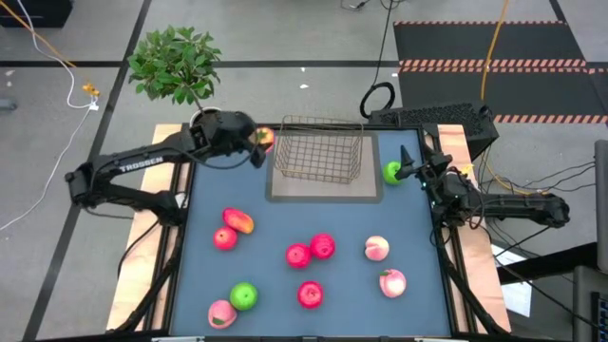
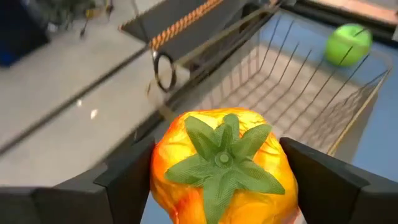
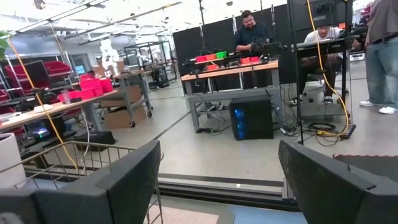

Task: Build produce basket
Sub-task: Put the orange tomato into the wire basket

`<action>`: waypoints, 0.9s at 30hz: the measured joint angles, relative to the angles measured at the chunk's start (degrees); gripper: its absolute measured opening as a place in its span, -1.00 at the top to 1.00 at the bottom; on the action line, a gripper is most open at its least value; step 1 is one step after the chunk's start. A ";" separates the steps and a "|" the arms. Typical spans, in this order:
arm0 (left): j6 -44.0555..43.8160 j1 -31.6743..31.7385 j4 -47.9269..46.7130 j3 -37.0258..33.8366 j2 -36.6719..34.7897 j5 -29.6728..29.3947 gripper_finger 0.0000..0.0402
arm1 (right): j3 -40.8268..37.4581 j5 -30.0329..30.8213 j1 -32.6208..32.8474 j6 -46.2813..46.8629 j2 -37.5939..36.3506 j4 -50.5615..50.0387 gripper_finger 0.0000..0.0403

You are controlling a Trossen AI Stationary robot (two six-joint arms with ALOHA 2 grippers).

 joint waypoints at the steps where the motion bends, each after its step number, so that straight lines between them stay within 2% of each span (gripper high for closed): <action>1: 1.08 -0.27 0.34 1.94 1.76 -0.04 -0.56 | 0.00 0.00 0.00 0.00 0.20 0.02 -0.59; 6: 8.86 -1.21 -0.72 13.41 12.27 -0.14 -0.59 | 0.02 0.00 0.00 0.00 0.97 -0.02 -0.59; 12: 16.54 -1.08 -7.84 27.12 22.68 0.48 -0.65 | 0.02 -0.50 0.00 0.03 1.40 -0.81 -0.59; 16: 18.38 -0.34 -9.01 31.58 29.17 5.39 -0.61 | 0.02 -1.51 0.02 0.04 1.51 -1.75 -0.59; 21: 18.07 1.25 -8.36 36.73 36.57 5.82 -0.61 | 0.02 -1.53 0.02 0.24 1.66 -2.10 -0.59; 27: 16.72 2.62 -12.85 40.08 43.81 6.17 -0.67 | 0.02 -1.53 0.02 0.24 1.82 -2.38 -0.59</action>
